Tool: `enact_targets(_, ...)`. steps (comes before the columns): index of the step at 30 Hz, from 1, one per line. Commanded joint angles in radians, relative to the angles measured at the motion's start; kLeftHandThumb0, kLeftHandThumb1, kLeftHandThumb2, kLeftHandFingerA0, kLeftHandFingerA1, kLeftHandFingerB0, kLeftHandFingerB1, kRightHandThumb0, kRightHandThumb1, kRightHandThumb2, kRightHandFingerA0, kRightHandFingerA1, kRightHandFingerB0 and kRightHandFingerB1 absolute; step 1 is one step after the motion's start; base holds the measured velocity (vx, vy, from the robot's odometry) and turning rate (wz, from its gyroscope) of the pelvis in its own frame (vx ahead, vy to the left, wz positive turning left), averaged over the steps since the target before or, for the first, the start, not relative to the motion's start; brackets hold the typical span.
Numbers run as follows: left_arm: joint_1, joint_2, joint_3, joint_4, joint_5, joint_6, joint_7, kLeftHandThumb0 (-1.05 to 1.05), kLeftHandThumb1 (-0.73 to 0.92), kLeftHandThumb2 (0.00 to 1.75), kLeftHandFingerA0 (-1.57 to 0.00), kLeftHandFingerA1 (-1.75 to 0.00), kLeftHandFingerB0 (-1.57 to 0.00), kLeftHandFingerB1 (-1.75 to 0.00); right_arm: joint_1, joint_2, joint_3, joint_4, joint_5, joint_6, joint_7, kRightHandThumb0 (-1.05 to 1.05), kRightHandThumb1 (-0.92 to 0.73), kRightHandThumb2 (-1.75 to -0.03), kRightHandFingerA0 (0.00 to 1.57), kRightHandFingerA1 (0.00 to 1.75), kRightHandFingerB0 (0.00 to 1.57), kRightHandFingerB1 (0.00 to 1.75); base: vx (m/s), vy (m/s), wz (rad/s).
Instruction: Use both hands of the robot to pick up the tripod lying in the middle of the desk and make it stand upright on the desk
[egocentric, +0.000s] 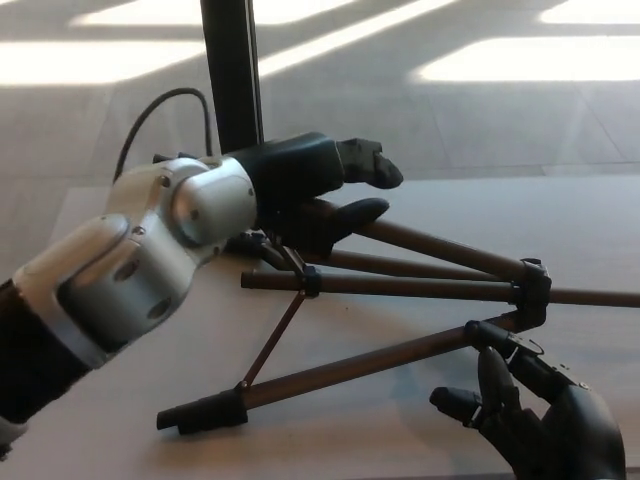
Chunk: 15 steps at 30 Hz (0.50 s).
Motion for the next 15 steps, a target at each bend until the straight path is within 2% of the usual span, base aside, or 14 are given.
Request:
enact_targets(1, -0.266, -0.111, -0.422, 0.293, 0.687, -0.183, 0.076, -0.86, 0.49, 1.00, 0.00, -0.30, 0.00, -0.28, 0.158, 0.065, 0.064, -0.046, 0.012, -0.031, -0.012, -0.62, -0.69, -0.59, 0.70, 1.00, 0.64, 0.66, 0.00, 0.000, 0.00)
enact_targets(2, -0.269, -0.109, -0.432, 0.303, 0.697, -0.186, 0.082, -0.95, 0.55, 1.02, -0.03, -0.21, -0.09, -0.20, 0.161, 0.068, 0.066, -0.048, 0.013, -0.030, -0.015, -0.63, -0.69, -0.62, 0.69, 1.00, 0.62, 0.66, 0.00, 0.000, 0.00)
enact_targets(3, -0.286, -0.113, -0.454, 0.321, 0.710, -0.179, 0.063, -1.02, 0.60, 1.03, 0.00, -0.14, -0.11, -0.06, 0.162, 0.067, 0.064, -0.050, 0.017, -0.018, -0.018, -0.62, -0.68, -0.60, 0.67, 1.00, 0.61, 0.66, 0.00, 0.000, 0.00)
enact_targets(4, -0.296, -0.114, -0.471, 0.333, 0.720, -0.177, 0.056, -1.05, 0.62, 1.04, 0.00, -0.13, -0.08, 0.00, 0.168, 0.057, 0.069, -0.049, 0.015, -0.024, -0.008, -0.62, -0.69, -0.60, 0.67, 1.01, 0.60, 0.65, 0.00, 0.000, 0.00)
enact_targets(5, -0.296, -0.114, -0.478, 0.348, 0.731, -0.182, 0.085, -0.99, 0.58, 1.02, 0.00, -0.17, -0.11, -0.11, 0.170, 0.050, 0.076, -0.041, 0.008, -0.042, 0.004, -0.62, -0.69, -0.60, 0.67, 1.02, 0.59, 0.65, 0.00, 0.000, 0.00)
enact_targets(9, -0.314, -0.114, -0.505, 0.380, 0.752, -0.179, 0.125, -0.99, 0.59, 1.03, 0.00, -0.19, -0.10, -0.14, 0.172, 0.055, 0.071, -0.035, 0.033, -0.034, 0.013, -0.63, -0.68, -0.60, 0.65, 1.00, 0.58, 0.63, 0.00, 0.000, 0.00)
enact_targets(10, -0.332, -0.115, -0.529, 0.417, 0.788, -0.178, 0.168, -1.03, 0.61, 1.05, 0.00, -0.16, -0.11, -0.08, 0.178, 0.070, 0.079, -0.040, 0.036, -0.012, -0.009, -0.63, -0.55, -0.98, 0.71, 0.92, 0.60, 0.69, 0.00, 0.000, 0.00)
enact_targets(11, -0.340, -0.115, -0.540, 0.429, 0.801, -0.178, 0.178, -1.03, 0.61, 1.05, 0.00, -0.16, -0.11, -0.08, 0.179, 0.078, 0.079, -0.042, 0.040, 0.004, -0.022, -0.63, -0.55, -0.98, 0.71, 0.92, 0.60, 0.69, 0.00, 0.000, 0.00)
enact_targets(12, -0.353, -0.107, -0.550, 0.447, 0.813, -0.193, 0.196, -1.00, 0.55, 1.03, 0.00, -0.16, -0.06, 0.00, 0.187, 0.065, 0.099, -0.040, 0.032, 0.008, -0.011, -0.62, -0.69, -0.60, 0.65, 1.00, 0.61, 0.64, 0.00, 0.000, 0.00)
enact_targets(14, -0.358, -0.100, -0.565, 0.469, 0.827, -0.192, 0.229, -0.96, 0.53, 0.98, 0.00, -0.15, -0.08, 0.00, 0.206, 0.049, 0.135, -0.033, 0.007, -0.012, -0.002, -0.62, -0.71, -0.62, 0.62, 0.96, 0.58, 0.64, 0.00, 0.000, 0.00)
enact_targets(15, -0.363, -0.101, -0.577, 0.489, 0.838, -0.193, 0.255, -0.92, 0.50, 0.95, 0.00, -0.19, -0.08, -0.07, 0.212, 0.049, 0.142, -0.030, 0.003, -0.019, -0.003, -0.62, -0.71, -0.61, 0.62, 0.95, 0.60, 0.64, 0.00, 0.000, 0.00)
